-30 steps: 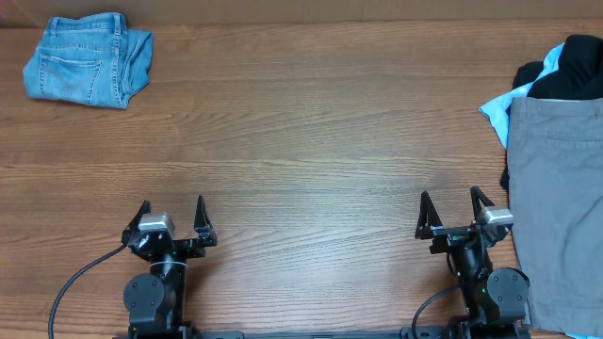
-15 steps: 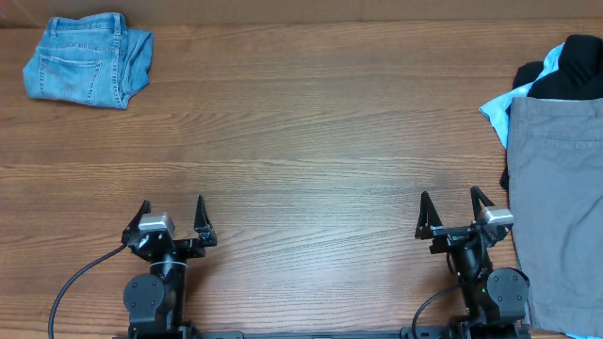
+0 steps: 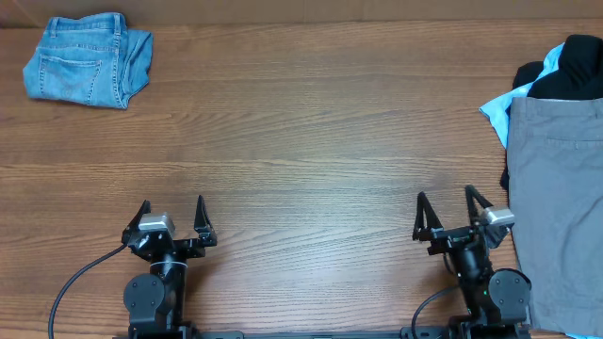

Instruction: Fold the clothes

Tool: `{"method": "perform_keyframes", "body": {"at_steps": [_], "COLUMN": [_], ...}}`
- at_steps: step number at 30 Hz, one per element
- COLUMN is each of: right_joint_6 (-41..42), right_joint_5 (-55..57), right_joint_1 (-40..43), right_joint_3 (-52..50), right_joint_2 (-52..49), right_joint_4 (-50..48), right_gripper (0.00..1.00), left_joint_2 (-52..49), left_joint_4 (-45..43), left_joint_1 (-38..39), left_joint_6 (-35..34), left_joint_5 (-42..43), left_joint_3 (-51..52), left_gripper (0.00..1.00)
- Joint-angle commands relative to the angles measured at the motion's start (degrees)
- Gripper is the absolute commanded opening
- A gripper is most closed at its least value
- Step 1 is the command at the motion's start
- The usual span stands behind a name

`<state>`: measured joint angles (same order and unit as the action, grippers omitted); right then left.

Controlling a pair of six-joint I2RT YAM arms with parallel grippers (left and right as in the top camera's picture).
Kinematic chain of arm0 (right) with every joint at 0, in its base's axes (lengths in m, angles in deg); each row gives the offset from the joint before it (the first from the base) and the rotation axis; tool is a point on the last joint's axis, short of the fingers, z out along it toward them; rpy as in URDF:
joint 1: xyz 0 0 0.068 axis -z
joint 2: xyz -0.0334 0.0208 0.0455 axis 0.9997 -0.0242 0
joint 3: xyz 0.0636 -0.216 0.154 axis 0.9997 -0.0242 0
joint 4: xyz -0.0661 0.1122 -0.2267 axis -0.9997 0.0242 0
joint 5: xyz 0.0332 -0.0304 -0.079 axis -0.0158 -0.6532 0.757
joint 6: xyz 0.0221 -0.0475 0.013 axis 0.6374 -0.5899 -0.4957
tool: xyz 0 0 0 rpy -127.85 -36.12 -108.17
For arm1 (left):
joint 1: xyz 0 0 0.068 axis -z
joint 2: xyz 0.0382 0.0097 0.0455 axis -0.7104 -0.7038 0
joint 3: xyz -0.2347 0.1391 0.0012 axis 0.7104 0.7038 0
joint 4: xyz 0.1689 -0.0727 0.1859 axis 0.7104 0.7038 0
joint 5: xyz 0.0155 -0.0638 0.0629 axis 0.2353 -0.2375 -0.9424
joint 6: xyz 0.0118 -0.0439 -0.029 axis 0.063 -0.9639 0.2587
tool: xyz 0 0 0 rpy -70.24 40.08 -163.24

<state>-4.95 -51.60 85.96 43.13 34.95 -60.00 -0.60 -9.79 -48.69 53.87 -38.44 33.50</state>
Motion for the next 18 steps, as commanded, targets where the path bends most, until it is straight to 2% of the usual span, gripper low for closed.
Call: {"method": "perform_keyframes", "body": {"at_steps": [1,3,8,13,18], "right_joint_6": [16.26,22.05,26.8,25.14,18.23], "right_joint_5": [-14.01,-16.61,-17.44,-16.52,-9.57], "right_joint_1": [0.09,0.09,0.09,0.17,0.15], "right_joint_3": [-0.57,-0.57,-0.57,0.55,7.06], "right_joint_2": [0.57,0.57,0.57,0.55,-1.18], "right_joint_4": [-2.86,-4.0,-6.8,-19.63,-14.64], "right_gripper": [1.0,1.0,1.0,1.0,1.0], "left_joint_2": [0.59,0.59,0.59,0.59,0.59], "left_joint_4": [0.04,0.04,0.04,0.04,0.04], "left_joint_1": [-0.31,-0.31,-0.31,-0.31,-0.31], "left_joint_6": [1.25,1.25,1.25,1.25,1.25], "left_joint_5": [0.57,0.57,0.57,0.57,0.55], "left_joint_3": [0.2,0.2,0.2,0.2,0.2], "left_gripper": [1.0,1.0,1.0,1.0,1.0]}}
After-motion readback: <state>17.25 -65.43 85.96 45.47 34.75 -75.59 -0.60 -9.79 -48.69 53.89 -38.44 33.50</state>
